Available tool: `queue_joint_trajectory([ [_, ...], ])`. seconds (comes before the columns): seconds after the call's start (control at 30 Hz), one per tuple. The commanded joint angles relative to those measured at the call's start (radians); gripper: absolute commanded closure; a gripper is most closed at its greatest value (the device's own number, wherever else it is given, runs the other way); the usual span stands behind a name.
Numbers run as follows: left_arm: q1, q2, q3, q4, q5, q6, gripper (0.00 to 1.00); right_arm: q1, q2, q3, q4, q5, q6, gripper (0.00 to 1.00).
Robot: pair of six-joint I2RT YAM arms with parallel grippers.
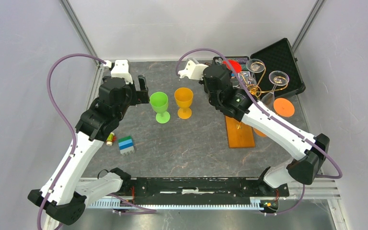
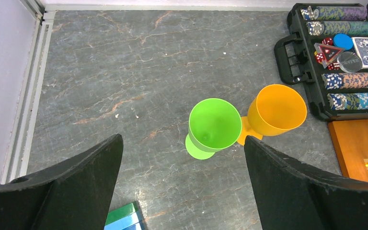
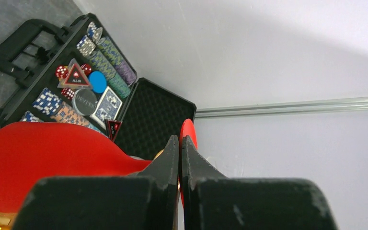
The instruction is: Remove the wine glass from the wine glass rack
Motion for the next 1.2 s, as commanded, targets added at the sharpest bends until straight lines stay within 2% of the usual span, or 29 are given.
queue_joint_trajectory([
  [0.0,0.003,-0.004,0.003,0.041,0.008,-0.026,0.00,0.002,-0.039,-0.017,0.169,0.035,-0.074,1.00],
  [0.33,0.003,-0.016,0.008,0.040,0.061,-0.033,0.00,-0.026,-0.089,-0.076,0.201,0.105,-0.100,1.00],
  [0.83,0.003,-0.015,0.002,0.106,0.255,-0.106,0.00,-0.027,-0.238,-0.068,-0.072,-0.272,0.117,1.00],
  [0.97,0.003,-0.005,-0.006,0.127,0.299,-0.133,0.00,-0.027,-0.272,-0.083,-0.064,-0.355,0.150,1.00],
  [1.17,0.002,-0.012,-0.044,0.176,0.403,-0.211,0.00,-0.026,-0.302,-0.119,0.063,-0.467,0.222,1.00],
])
